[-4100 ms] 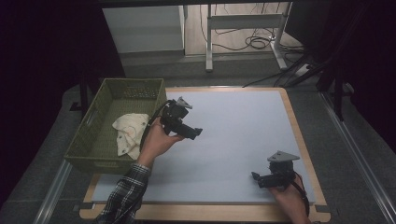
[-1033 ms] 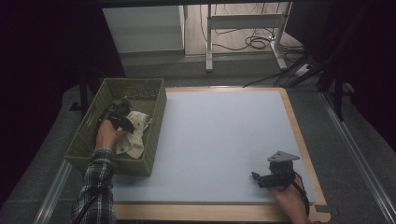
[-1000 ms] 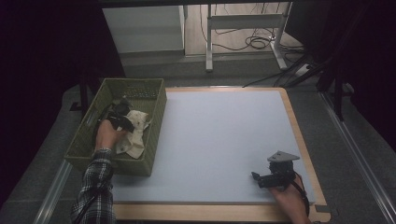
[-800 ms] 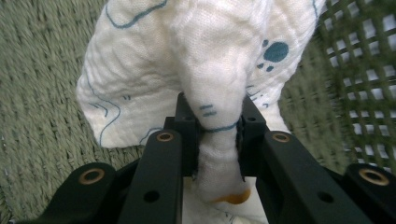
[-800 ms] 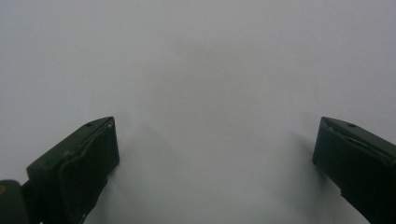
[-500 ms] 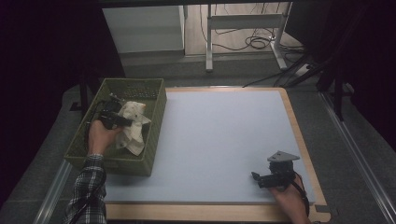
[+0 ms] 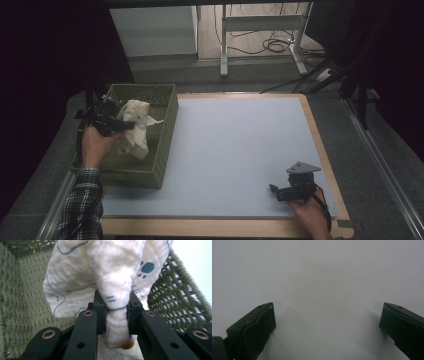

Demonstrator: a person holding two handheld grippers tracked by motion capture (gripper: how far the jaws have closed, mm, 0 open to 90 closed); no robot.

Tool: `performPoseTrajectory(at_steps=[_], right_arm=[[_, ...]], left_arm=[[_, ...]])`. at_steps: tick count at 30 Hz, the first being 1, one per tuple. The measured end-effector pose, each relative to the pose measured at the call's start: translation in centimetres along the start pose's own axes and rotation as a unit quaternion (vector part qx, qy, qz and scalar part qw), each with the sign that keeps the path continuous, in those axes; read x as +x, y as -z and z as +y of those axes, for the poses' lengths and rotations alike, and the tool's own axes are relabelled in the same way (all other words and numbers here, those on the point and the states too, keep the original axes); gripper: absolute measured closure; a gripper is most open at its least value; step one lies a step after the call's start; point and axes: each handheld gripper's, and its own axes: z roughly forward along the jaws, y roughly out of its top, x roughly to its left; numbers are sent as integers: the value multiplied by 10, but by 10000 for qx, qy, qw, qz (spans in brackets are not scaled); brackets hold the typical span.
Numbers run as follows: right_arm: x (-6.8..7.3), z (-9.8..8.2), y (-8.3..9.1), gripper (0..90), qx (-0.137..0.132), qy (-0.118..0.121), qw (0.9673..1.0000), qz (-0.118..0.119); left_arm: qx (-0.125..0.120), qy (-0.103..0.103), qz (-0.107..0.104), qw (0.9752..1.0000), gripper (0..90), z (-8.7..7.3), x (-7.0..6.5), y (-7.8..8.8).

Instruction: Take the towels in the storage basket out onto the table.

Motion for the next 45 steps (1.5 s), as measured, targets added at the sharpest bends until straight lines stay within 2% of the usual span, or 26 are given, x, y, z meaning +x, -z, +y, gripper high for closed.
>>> performPoseTrajectory(at_steps=[8, 19, 36, 45], right_arm=[[0, 0, 0, 3, 1, -1, 10000, 0], [0, 0, 0, 3, 2, 0, 10000, 0], [0, 0, 0, 3, -2, -4, 10000, 1], [0, 0, 0, 3, -2, -3, 10000, 2]], left_arm=[[-163, -77, -47, 9998, 754, 11, -8, 25], [-299, -209, -157, 9992, 753, 26, -23, 50], [-372, -485, -256, 9978, 755, 62, -59, 63], [-425, -678, -382, 9961, 754, 77, -82, 54]])
